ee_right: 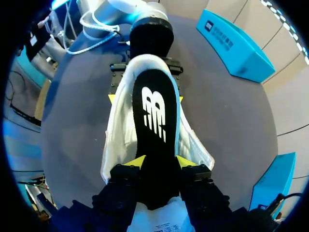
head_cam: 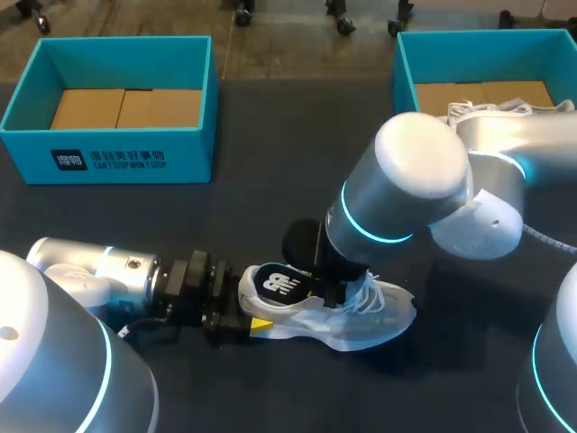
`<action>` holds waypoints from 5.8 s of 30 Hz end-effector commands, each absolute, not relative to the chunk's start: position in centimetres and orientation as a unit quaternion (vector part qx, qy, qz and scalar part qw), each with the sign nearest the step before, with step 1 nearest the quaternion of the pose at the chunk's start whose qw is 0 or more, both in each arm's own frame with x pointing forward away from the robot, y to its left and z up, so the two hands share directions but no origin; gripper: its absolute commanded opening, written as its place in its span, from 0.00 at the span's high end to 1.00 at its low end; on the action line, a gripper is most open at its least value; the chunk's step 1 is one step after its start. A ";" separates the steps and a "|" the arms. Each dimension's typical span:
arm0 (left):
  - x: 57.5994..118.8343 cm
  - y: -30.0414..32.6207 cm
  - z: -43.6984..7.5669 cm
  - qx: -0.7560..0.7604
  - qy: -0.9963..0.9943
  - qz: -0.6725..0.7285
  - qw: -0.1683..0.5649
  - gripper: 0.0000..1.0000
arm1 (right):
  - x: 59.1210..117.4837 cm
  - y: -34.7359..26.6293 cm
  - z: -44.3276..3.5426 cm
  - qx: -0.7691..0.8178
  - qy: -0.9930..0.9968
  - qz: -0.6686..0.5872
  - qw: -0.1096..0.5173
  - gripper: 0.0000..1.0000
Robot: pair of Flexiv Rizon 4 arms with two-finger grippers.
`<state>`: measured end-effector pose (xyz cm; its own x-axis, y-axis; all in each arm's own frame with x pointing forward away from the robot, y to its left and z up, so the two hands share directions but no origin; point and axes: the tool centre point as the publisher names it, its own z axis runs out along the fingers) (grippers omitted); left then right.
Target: Take the shoe out of the shoebox, open the shoe tongue, remove and reinsert the insole, then place the shoe into the shoebox
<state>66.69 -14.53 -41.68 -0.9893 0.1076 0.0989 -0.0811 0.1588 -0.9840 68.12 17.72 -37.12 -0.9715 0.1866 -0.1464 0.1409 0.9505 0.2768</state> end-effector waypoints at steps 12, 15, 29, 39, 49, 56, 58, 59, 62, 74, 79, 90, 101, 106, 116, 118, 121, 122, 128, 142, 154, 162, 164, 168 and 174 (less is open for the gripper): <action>66.8 -14.7 -42.1 -0.009 -0.757 0.649 0.073 1.00 | 68.9 17.6 -38.6 0.113 0.981 0.109 0.110 0.57; 66.8 -14.7 -42.1 -0.009 -0.757 0.649 0.073 1.00 | 69.0 17.5 -39.5 0.118 0.980 0.118 0.103 0.57; 66.8 -14.7 -42.1 -0.009 -0.757 0.649 0.073 1.00 | 69.7 17.5 -41.6 0.123 0.982 0.130 0.056 0.57; 66.8 -14.7 -42.1 -0.009 -0.757 0.649 0.073 1.00 | 68.3 18.1 -43.1 0.120 0.983 0.139 -0.009 0.65; 66.8 -14.7 -42.1 -0.009 -0.757 0.649 0.073 1.00 | 66.4 17.9 -42.4 0.128 0.981 0.143 -0.041 1.00; 66.8 -14.7 -42.1 -0.009 -0.757 0.649 0.073 1.00 | 65.7 17.6 -39.9 0.120 0.982 0.146 -0.023 1.00; 66.8 -14.7 -42.1 -0.009 -0.757 0.649 0.073 1.00 | 65.6 17.6 -39.2 0.116 0.982 0.149 -0.015 1.00; 66.8 -14.7 -42.1 -0.009 -0.757 0.649 0.073 1.00 | 65.4 17.5 -38.7 0.110 0.982 0.153 -0.008 1.00; 66.8 -14.7 -42.1 -0.009 -0.757 0.649 0.073 1.00 | 65.4 17.5 -37.5 0.099 0.982 0.160 0.000 1.00; 66.8 -14.7 -42.1 -0.009 -0.757 0.649 0.073 1.00 | 66.4 16.3 -35.8 0.023 0.974 0.225 0.020 1.00; 66.8 -14.7 -42.1 -0.009 -0.757 0.649 0.073 1.00 | 66.9 16.0 -35.9 0.018 0.972 0.233 0.015 1.00; 66.8 -14.7 -42.1 -0.009 -0.757 0.649 0.073 1.00 | 67.5 16.6 -34.7 -0.045 0.969 0.243 0.005 1.00; 66.8 -14.7 -42.1 -0.009 -0.757 0.649 0.073 1.00 | 68.6 20.0 -34.0 -0.120 0.968 0.217 -0.041 1.00; 66.8 -14.7 -42.1 -0.009 -0.757 0.649 0.073 1.00 | 68.7 21.3 -34.1 -0.147 0.964 0.214 -0.060 1.00; 66.8 -14.7 -42.1 -0.009 -0.757 0.649 0.073 1.00 | 68.4 22.2 -34.5 -0.161 0.958 0.216 -0.099 0.88; 66.8 -14.7 -42.1 -0.009 -0.757 0.649 0.073 1.00 | 68.3 22.1 -34.2 -0.158 0.959 0.214 -0.093 0.56; 66.8 -14.7 -42.1 -0.009 -0.757 0.649 0.073 1.00 | 68.1 21.9 -33.4 -0.154 0.962 0.212 -0.079 0.00; 66.8 -14.7 -42.1 -0.009 -0.757 0.649 0.073 1.00 | 68.0 21.8 -32.8 -0.151 0.964 0.209 -0.071 0.03; 66.8 -14.7 -42.1 -0.009 -0.757 0.649 0.073 1.00 | 68.1 20.9 -31.2 -0.134 0.967 0.203 -0.070 0.05; 66.8 -14.7 -42.1 -0.009 -0.757 0.649 0.073 1.00 | 69.7 21.3 -31.0 -0.090 0.952 0.232 -0.180 0.52; 66.8 -14.7 -42.1 -0.009 -0.757 0.649 0.073 1.00 | 70.5 22.2 -32.5 -0.080 0.943 0.235 -0.220 0.69; 66.8 -14.7 -42.1 -0.009 -0.757 0.649 0.073 1.00 | 70.5 22.5 -33.1 -0.076 0.941 0.238 -0.228 1.00; 66.8 -14.7 -42.1 -0.009 -0.757 0.649 0.073 1.00 | 70.5 22.6 -33.1 -0.076 0.941 0.237 -0.229 1.00; 66.8 -14.7 -42.1 -0.009 -0.757 0.649 0.073 1.00 | 70.4 22.5 -32.7 -0.074 0.941 0.235 -0.230 1.00; 66.8 -14.7 -42.1 -0.009 -0.757 0.649 0.073 1.00 | 70.1 22.2 -31.9 -0.061 0.944 0.234 -0.224 1.00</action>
<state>66.69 -14.54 -41.68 -0.9892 0.1078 0.0990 -0.0812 0.1587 -0.9840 70.41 22.47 -32.48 -0.8843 -0.2327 0.4048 -0.0159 0.8814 0.4721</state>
